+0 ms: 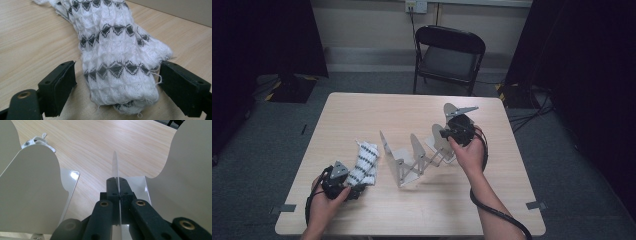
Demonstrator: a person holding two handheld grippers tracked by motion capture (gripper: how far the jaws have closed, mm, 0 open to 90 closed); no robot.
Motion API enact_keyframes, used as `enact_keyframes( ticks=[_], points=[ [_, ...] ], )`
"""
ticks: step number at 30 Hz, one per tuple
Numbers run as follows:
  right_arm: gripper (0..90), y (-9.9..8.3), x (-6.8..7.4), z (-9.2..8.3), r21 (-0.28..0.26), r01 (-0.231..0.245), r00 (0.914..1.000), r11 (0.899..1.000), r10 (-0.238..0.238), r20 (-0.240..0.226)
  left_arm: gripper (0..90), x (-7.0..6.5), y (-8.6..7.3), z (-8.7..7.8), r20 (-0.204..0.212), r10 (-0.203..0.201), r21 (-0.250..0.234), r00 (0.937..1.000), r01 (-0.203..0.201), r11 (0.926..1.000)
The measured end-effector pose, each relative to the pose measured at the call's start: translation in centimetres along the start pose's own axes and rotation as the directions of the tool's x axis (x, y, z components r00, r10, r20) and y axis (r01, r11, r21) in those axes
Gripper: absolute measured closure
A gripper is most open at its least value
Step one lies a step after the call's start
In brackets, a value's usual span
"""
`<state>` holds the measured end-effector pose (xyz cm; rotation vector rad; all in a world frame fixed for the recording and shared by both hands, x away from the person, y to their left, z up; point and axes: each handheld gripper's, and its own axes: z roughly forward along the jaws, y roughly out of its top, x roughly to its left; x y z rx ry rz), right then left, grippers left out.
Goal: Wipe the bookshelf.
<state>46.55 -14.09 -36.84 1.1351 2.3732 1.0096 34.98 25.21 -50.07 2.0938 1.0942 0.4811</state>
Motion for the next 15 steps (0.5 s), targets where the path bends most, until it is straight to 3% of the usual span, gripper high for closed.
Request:
enact_keyframes(
  ticks=[7,9,15],
  points=[
    [88.2,-0.3,0.2,0.2,-0.008,0.004,0.9998,1.0,-0.004,0.018,14.1,0.0,0.0,0.0,0.002,-0.005,-0.003,1.0,0.005,1.0],
    [79.7,-0.5,0.3,0.0,-0.017,0.01,0.9989,1.0,-0.009,0.045,14.1,0.0,0.0,0.0,0.002,-0.004,-0.001,1.0,0.004,1.0],
    [65.9,-0.7,0.2,-1.1,-0.027,-0.005,0.9981,1.0,0.007,0.061,14.1,0.0,0.0,0.0,0.002,-0.005,-0.002,1.0,0.005,1.0]
  ],
)
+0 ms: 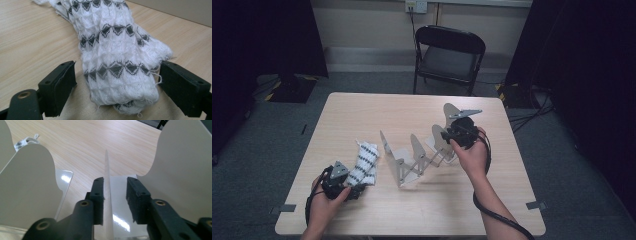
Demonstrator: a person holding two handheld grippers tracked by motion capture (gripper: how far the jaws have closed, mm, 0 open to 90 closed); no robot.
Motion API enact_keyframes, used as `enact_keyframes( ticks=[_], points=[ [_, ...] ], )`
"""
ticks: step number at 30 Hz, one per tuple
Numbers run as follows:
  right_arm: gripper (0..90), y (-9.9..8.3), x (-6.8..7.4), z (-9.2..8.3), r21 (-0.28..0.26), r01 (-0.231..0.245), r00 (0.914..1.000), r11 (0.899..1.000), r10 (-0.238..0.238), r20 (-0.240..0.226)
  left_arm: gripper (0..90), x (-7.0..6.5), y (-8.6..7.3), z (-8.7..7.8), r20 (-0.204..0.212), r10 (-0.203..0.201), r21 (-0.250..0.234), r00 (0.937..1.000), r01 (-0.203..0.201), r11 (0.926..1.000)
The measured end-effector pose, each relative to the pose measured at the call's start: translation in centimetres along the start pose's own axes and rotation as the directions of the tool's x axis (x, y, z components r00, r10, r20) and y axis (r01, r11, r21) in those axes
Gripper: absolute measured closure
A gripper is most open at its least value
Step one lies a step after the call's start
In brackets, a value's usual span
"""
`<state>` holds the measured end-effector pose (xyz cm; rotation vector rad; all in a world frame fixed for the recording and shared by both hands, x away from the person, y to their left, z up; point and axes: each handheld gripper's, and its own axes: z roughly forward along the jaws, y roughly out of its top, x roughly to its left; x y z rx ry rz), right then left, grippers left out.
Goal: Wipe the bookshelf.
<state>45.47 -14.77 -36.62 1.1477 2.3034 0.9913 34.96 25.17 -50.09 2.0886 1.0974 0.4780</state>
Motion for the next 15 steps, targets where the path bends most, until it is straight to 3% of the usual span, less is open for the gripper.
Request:
enact_keyframes(
  ticks=[4,15],
  points=[
    [58.9,-0.4,0.0,-0.8,-0.011,-0.009,1.0,1.0,0.009,0.002,14.1,0.0,0.0,0.0,-0.001,0.004,0.002,1.0,-0.004,1.0],
    [52.6,0.0,0.7,-2.3,-0.032,0.0,1.0,0.999,0.0,0.001,14.1,0.0,0.0,0.0,0.0,0.0,0.0,1.0,0.0,1.0]
  ],
)
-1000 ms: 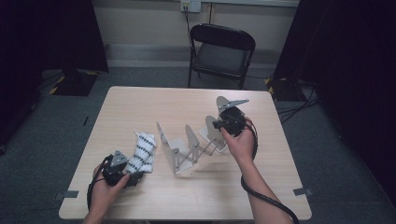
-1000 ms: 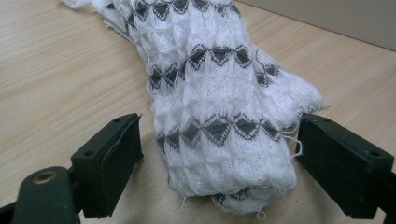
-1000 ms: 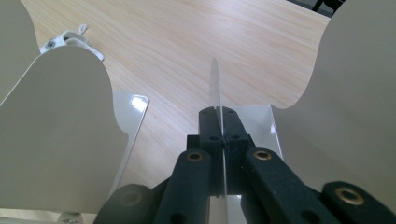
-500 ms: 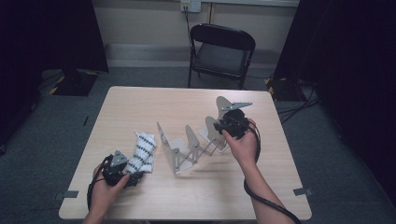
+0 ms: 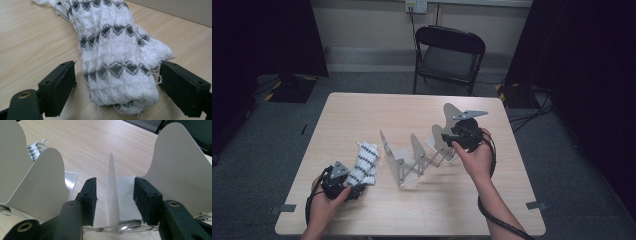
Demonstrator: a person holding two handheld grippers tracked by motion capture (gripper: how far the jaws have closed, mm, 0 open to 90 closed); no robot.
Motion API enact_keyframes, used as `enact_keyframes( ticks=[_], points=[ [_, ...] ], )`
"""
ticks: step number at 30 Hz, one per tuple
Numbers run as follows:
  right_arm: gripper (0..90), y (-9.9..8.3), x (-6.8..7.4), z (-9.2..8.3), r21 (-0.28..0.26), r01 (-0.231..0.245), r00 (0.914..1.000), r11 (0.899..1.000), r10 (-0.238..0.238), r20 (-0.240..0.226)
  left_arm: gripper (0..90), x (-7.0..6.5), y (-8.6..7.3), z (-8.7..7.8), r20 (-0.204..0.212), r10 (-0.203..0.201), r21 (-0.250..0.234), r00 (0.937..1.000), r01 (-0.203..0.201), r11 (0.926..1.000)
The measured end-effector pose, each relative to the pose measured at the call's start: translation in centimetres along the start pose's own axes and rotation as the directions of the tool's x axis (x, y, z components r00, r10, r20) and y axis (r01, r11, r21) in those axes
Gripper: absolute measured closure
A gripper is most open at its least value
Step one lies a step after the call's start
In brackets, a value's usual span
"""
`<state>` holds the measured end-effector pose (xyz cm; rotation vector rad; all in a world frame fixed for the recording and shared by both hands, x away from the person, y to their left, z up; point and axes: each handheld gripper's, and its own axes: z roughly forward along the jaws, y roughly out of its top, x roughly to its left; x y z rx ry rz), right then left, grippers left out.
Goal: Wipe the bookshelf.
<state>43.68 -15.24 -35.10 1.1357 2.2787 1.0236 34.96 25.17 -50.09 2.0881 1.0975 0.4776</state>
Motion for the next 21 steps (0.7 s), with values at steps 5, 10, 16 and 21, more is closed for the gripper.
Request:
enact_keyframes(
  ticks=[5,10,16,21],
  points=[
    [48.6,-0.2,-0.3,-0.7,-0.003,-0.003,1.0,1.0,0.003,0.005,14.1,0.0,0.0,0.0,0.0,0.002,0.001,1.0,-0.002,1.0],
    [45.1,-0.7,-0.7,-0.9,0.007,-0.006,0.9999,1.0,0.006,0.013,14.1,0.0,0.0,0.0,-0.001,0.005,0.002,1.0,-0.005,1.0],
    [46.2,-1.7,-1.4,-0.9,0.034,-0.013,0.9994,0.999,0.012,0.032,14.1,0.0,0.0,0.0,0.0,0.001,0.001,1.0,-0.001,1.0],
    [46.1,-2.2,-1.7,-0.2,0.03,-0.036,0.9991,0.999,0.035,0.025,14.1,0.0,0.0,0.0,0.0,0.001,0.001,1.0,-0.001,1.0]
  ],
)
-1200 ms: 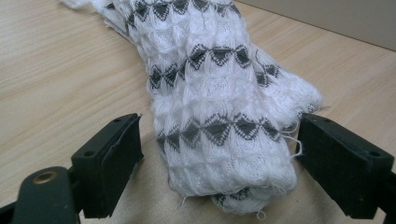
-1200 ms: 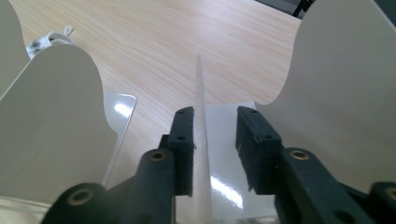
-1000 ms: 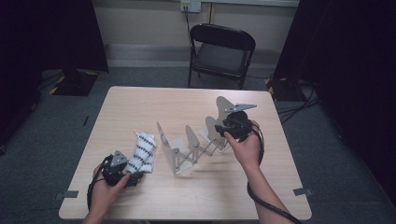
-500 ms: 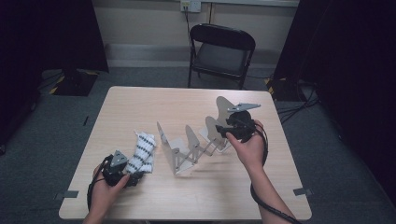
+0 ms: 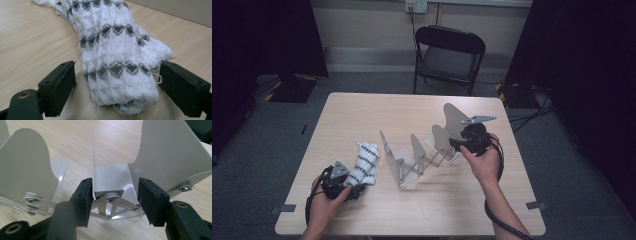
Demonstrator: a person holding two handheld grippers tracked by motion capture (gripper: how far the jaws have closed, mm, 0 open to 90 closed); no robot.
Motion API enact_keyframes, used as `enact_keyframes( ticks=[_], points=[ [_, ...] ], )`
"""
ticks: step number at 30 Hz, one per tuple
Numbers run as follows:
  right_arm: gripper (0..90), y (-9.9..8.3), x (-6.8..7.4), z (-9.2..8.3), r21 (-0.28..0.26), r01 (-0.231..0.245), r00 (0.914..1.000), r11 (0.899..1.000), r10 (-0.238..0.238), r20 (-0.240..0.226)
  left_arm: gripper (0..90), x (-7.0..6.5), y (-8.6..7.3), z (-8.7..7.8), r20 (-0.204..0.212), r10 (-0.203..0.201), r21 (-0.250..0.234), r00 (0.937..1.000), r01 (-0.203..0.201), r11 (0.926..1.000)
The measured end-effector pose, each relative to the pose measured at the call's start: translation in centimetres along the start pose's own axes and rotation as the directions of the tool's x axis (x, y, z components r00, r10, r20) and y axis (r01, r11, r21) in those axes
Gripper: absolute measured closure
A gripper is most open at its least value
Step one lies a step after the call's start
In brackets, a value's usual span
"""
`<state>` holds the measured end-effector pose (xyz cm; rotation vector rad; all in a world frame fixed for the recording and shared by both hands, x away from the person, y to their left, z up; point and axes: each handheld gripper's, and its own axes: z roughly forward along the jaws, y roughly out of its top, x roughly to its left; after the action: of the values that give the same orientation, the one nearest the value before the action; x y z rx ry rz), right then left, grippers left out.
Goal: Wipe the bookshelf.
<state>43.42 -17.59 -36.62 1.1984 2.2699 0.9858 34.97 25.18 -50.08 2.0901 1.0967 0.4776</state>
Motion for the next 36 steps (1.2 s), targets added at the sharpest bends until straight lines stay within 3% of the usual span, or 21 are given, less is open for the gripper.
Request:
enact_keyframes(
  ticks=[12,27,36],
  points=[
    [46.7,0.2,0.1,1.1,0.005,0.014,0.9998,1.0,-0.014,0.015,14.1,0.0,0.0,0.0,-0.002,0.003,0.001,1.0,-0.003,1.0],
    [46.3,0.7,-1.2,1.6,0.015,0.027,0.9994,1.0,-0.027,0.022,14.1,0.1,0.0,0.0,-0.002,0.007,0.002,1.0,-0.007,1.0],
    [44.1,1.3,-0.8,-0.5,-0.033,0.015,0.9998,0.999,-0.015,0.014,14.1,0.0,0.0,0.0,-0.002,0.002,0.0,1.0,-0.002,1.0]
  ],
)
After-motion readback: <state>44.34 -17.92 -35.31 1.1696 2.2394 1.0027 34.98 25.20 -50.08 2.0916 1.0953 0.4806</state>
